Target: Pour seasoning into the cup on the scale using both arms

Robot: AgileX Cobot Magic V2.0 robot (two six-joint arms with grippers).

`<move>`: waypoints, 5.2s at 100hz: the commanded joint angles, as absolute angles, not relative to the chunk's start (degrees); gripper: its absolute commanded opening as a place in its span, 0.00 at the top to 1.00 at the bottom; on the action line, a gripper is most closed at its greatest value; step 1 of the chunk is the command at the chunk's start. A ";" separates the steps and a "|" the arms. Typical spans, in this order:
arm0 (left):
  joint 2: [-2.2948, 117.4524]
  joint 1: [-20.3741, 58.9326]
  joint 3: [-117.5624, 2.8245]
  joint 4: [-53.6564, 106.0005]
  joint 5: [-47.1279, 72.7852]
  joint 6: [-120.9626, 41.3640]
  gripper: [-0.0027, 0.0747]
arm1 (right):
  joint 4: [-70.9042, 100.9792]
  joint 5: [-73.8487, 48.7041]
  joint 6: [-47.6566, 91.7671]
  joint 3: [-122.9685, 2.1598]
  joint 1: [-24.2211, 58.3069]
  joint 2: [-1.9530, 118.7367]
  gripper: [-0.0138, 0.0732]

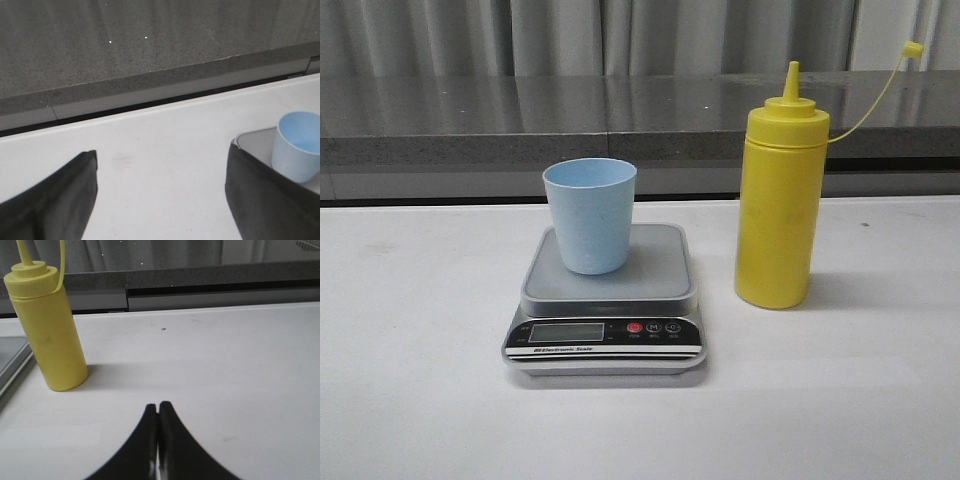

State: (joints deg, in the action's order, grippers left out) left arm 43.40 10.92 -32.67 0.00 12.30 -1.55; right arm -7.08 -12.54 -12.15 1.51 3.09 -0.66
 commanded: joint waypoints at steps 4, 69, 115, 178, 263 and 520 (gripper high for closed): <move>34.72 10.85 -28.00 0.00 6.78 -1.58 0.30 | -7.33 -7.84 -11.80 0.59 2.76 -1.81 0.92; 21.20 10.85 -22.12 0.00 7.60 -1.58 0.99 | -7.33 -7.84 -11.80 0.59 2.76 -1.81 0.92; 21.20 10.85 -22.12 0.00 8.10 -1.58 0.99 | -7.33 -7.78 -11.80 0.59 2.76 -1.81 0.92; 21.20 10.85 -22.12 0.00 8.10 -1.58 0.99 | 2.45 -9.01 -12.07 -14.93 2.76 11.16 0.92; 21.20 10.85 -22.12 0.00 8.10 -1.58 0.99 | -1.63 3.57 -10.33 -27.18 10.55 56.23 0.92; 21.20 10.85 -22.12 0.00 8.10 -1.58 0.99 | -14.61 67.23 -5.85 -34.41 14.77 103.55 0.31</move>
